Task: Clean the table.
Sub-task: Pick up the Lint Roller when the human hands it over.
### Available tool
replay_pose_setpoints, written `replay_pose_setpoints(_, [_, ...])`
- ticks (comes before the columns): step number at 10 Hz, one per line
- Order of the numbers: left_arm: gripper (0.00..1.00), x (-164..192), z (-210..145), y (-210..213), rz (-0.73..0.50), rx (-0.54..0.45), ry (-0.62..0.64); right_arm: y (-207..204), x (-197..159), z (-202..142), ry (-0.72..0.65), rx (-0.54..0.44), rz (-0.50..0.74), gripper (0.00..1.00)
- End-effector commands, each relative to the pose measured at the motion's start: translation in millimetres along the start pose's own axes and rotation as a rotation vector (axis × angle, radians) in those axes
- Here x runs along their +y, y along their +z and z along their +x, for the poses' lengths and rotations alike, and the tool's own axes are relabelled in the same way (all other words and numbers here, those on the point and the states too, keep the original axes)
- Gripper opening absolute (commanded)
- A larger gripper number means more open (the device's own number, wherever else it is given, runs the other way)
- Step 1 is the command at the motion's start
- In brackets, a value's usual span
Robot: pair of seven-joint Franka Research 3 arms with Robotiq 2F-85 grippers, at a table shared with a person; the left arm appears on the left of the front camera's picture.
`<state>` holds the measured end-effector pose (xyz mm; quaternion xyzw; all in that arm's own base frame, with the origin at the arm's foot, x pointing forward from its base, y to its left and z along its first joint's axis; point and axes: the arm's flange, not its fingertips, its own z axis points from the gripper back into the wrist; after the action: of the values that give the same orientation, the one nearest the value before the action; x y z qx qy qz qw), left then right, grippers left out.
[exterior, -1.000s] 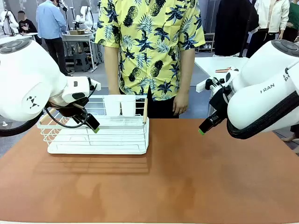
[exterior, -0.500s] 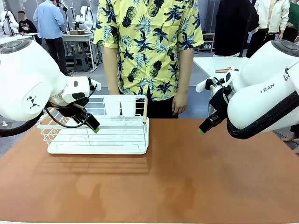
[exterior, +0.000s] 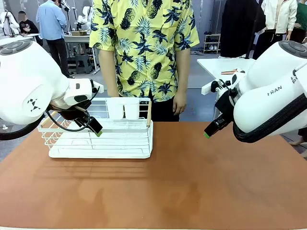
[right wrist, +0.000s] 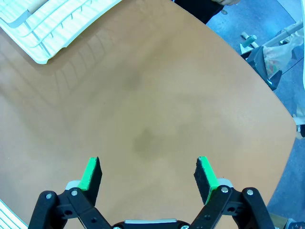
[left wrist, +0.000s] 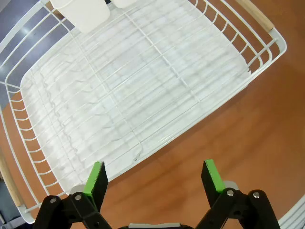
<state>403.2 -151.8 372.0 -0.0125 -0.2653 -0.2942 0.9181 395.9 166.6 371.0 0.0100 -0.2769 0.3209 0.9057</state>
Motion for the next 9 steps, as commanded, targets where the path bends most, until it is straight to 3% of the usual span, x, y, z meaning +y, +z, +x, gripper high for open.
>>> replay_pose_setpoints(1, [1.00,10,6,25,-0.083,-0.004,0.061,20,-13,10,-0.061,-0.017,0.058,1.00])
replay_pose_setpoints(4, [1.00,66,-5,97,-0.443,-0.031,0.238,73,-80,25,-0.323,0.023,0.344,1.00])
replay_pose_setpoints(5, [1.00,91,-16,117,-0.619,-0.062,0.296,86,-107,21,-0.408,0.032,0.480,1.00])
replay_pose_setpoints(7, [1.00,140,-50,145,-0.844,-0.127,0.388,107,-146,-1,-0.543,0.027,0.697,1.00])
replay_pose_setpoints(9, [1.00,186,-100,168,-0.949,-0.165,0.482,132,-199,-43,-0.649,0.062,0.963,1.00])
